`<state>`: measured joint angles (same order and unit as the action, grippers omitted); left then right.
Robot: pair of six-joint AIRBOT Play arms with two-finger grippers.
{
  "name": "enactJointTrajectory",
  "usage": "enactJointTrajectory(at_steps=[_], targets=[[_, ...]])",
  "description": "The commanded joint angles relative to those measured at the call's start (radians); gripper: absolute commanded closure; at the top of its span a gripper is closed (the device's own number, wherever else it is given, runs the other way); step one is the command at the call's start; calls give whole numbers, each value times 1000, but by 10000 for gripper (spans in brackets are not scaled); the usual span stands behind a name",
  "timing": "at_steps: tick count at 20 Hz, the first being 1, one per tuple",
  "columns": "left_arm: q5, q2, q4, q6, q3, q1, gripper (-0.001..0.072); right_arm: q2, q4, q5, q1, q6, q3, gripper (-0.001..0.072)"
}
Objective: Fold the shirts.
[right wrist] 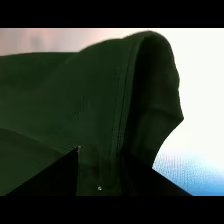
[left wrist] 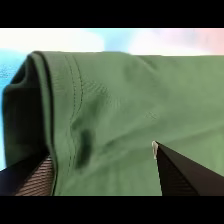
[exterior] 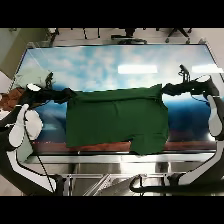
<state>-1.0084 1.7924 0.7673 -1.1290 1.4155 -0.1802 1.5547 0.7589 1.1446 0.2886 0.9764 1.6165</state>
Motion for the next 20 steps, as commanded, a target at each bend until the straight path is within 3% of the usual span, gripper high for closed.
enactJointTrajectory(at_steps=[1, 4, 6, 8, 11, 13, 16, 19, 20], targets=[[-93, -101, 3, -52, 0, -86, 46, -126, 34, 45, 43, 47, 13, 407], [-277, -212, 97, -138, -42, -202, 46, -265, 143, 130, 129, 145, -8, 407], [-335, -302, 192, -147, -178, -248, 46, -342, 190, 218, 175, 206, -105, 408], [-312, -401, 204, -128, -389, -277, 46, -420, 190, 251, 188, 221, -295, 407], [-264, -498, 199, -124, -665, -283, 46, -542, 188, 149, 188, 229, -607, 399], [-246, -530, 199, -107, -786, -263, 46, -583, 188, 111, 188, 237, -723, 194], [-153, -546, 194, -103, -877, -204, 46, -593, 188, 123, 188, 239, -784, 208], [-117, -492, 80, -75, -879, -130, 47, -596, 216, 169, 188, 256, -786, 208], [-123, -465, 60, -75, -870, -101, 142, -599, 255, 191, 188, 278, -786, 208]])
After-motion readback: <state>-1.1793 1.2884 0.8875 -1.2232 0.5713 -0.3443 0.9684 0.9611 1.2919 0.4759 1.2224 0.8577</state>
